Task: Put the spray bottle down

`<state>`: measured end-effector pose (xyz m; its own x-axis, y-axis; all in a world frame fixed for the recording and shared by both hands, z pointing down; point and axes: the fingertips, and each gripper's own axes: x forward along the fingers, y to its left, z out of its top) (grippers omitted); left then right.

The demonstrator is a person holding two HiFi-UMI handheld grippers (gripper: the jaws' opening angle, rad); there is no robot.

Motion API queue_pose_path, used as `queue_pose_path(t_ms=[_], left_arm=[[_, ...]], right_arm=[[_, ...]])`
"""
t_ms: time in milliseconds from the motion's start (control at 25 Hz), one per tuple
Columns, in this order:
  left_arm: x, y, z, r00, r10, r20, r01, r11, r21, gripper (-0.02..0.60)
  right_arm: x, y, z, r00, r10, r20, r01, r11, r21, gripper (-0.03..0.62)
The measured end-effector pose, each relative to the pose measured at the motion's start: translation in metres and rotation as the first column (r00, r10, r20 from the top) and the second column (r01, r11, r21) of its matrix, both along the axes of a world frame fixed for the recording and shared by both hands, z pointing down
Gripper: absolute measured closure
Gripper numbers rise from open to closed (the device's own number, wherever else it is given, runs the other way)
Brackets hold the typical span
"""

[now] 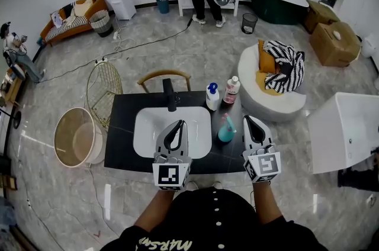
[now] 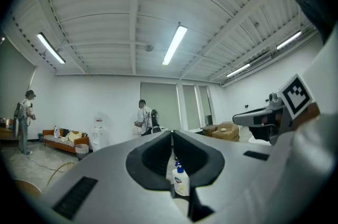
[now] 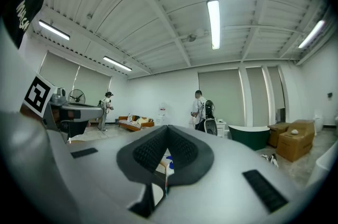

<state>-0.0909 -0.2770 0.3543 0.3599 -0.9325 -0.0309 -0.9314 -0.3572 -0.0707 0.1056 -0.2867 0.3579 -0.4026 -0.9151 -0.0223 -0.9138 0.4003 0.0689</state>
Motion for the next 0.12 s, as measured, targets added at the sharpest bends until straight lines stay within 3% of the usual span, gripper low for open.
queue_pose_path(t_ms=[120], left_arm=[[0.0028, -0.0003, 0.0011, 1.0, 0.01, -0.003, -0.01, 1.0, 0.003, 0.56]], right_arm=[[-0.0005, -0.0009, -0.0008, 1.0, -0.004, -0.001, 0.004, 1.0, 0.007, 0.597]])
